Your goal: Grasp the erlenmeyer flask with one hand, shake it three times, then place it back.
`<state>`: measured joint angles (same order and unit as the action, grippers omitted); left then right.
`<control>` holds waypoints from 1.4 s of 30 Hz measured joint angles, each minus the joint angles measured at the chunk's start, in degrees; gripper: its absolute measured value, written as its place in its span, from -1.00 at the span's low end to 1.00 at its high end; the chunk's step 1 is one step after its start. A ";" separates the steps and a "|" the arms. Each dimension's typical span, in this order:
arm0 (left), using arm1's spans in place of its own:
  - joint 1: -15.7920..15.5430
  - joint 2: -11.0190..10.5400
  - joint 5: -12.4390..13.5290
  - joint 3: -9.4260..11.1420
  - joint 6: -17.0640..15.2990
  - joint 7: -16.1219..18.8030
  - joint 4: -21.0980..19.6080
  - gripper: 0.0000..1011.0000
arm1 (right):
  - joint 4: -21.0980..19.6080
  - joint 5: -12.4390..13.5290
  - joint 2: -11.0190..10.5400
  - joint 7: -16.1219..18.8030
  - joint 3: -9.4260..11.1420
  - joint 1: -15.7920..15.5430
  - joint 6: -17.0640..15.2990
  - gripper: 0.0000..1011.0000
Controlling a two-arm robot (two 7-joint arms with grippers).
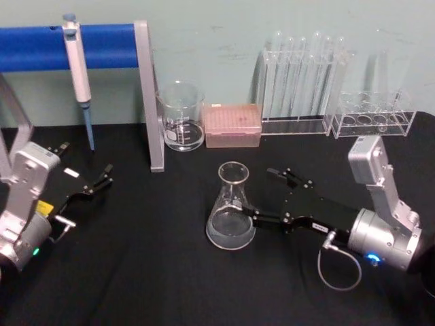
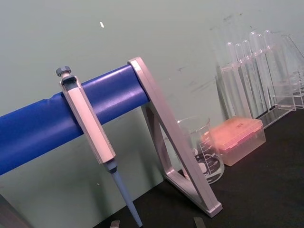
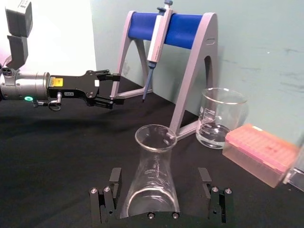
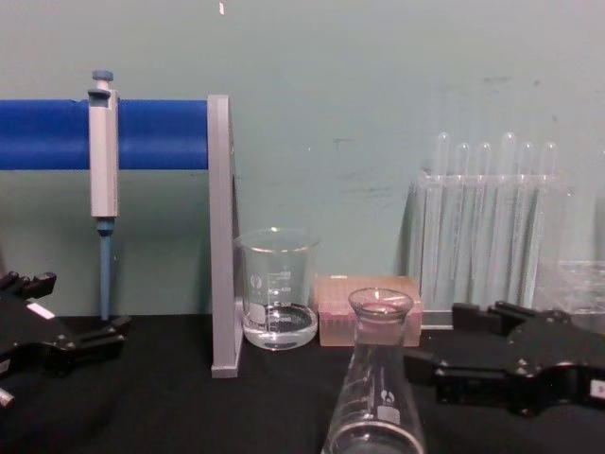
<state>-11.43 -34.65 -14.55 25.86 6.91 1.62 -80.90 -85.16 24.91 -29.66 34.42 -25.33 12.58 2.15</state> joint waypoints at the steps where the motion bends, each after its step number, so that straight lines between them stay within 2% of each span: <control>1: 0.00 0.00 0.00 0.00 0.00 0.00 0.00 0.98 | -0.25 0.33 -0.36 0.03 0.29 -0.21 0.09 0.99; 9: 0.00 0.00 0.00 0.00 0.00 0.00 0.00 0.98 | -0.91 1.63 -1.48 -1.01 2.32 -0.73 0.69 0.99; 16: 0.00 0.00 0.00 0.00 0.00 0.00 0.00 0.98 | -0.34 1.71 -0.46 -4.89 4.76 -0.55 1.31 0.99; 23: 0.00 0.00 0.00 0.00 0.00 0.00 0.00 0.98 | 0.79 -0.29 2.96 -11.79 7.26 -0.73 1.90 0.99; 30: 0.00 0.00 0.00 0.00 0.00 0.00 0.00 0.98 | 3.61 -4.43 8.29 -20.52 8.88 -1.09 4.38 0.99; 37: 0.00 0.00 0.00 0.00 0.00 0.00 0.00 0.98 | 7.11 -7.97 11.81 -25.62 9.54 -1.08 6.38 0.99; 42: 0.00 0.00 0.00 0.00 0.00 0.00 0.00 0.98 | 9.25 -9.59 12.98 -26.80 9.62 -0.98 6.67 0.99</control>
<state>-11.43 -34.65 -14.55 25.86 6.91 1.62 -80.90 -75.91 15.32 -16.68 7.61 -15.72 11.60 8.82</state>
